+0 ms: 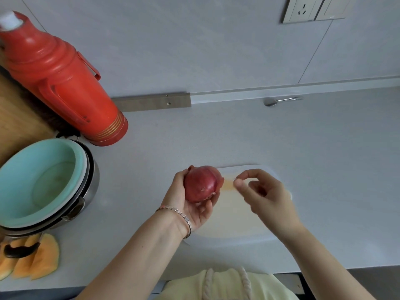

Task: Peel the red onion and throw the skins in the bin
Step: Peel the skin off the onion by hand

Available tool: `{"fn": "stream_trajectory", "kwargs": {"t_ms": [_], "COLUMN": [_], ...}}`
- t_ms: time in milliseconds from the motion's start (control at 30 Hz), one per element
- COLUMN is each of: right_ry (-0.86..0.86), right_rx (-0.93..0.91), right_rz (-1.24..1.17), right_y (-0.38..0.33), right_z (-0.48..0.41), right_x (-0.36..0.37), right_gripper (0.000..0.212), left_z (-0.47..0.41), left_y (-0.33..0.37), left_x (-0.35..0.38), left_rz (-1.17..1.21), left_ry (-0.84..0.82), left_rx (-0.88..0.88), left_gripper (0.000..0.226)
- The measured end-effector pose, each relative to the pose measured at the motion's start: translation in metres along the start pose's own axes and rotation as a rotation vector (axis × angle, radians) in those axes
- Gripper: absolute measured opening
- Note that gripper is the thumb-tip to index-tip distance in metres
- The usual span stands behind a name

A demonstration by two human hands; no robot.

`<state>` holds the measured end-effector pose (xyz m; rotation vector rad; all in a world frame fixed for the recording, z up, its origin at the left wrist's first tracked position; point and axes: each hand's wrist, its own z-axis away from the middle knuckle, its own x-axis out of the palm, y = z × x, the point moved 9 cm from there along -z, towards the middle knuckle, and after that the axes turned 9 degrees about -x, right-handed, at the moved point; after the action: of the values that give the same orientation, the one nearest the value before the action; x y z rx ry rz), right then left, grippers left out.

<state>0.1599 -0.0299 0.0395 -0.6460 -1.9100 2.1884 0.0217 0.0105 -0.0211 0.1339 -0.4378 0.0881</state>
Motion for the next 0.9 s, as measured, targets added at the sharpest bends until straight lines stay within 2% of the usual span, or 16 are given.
{"fn": "stream_trajectory", "kwargs": {"t_ms": [67,100,133,233,400,567,633,700,800,900], "right_ry": [-0.025,-0.024,-0.017,0.004,0.006,0.052,0.066,0.043,0.049,0.12], "right_rx": [-0.04,-0.045,-0.053,-0.079,-0.048,0.005,-0.011,-0.077,-0.17,-0.178], "right_rz": [0.004,0.018,0.032,0.033,-0.211,-0.391,-0.431,-0.403,-0.266,-0.245], "right_y": [-0.007,-0.007,-0.006,-0.004,-0.001,0.007,0.005,-0.004,-0.015,-0.018], "right_z": [0.004,0.005,0.004,-0.001,-0.003,-0.005,-0.005,-0.005,-0.004,-0.004], "right_x": [0.01,0.015,0.019,0.027,0.023,0.016,0.014,0.015,0.016,0.015], "right_gripper": [0.044,0.048,0.045,0.017,0.022,0.031,0.028,0.018,0.026,0.015], "left_z": [0.0,0.002,0.002,0.003,0.006,0.013,0.013,0.012,0.015,0.01], "left_y": [0.002,0.003,0.004,0.006,-0.001,-0.009,-0.008,-0.005,0.0,-0.004], "left_x": [0.001,0.004,0.006,0.012,0.015,0.027,0.03,0.031,0.036,0.029], "left_rz": [0.032,0.049,0.068,0.147,0.147,0.104,0.064,0.036,-0.064,-0.145], "left_ry": [-0.01,-0.021,-0.032,-0.088,-0.175,-0.277,-0.285,-0.301,-0.344,-0.222], "left_rx": [0.038,0.06,0.084,0.133,0.032,-0.018,0.006,0.054,0.159,0.165], "left_gripper": [0.047,0.047,0.046,0.039,0.041,0.074,0.081,0.07,0.043,0.042]}}
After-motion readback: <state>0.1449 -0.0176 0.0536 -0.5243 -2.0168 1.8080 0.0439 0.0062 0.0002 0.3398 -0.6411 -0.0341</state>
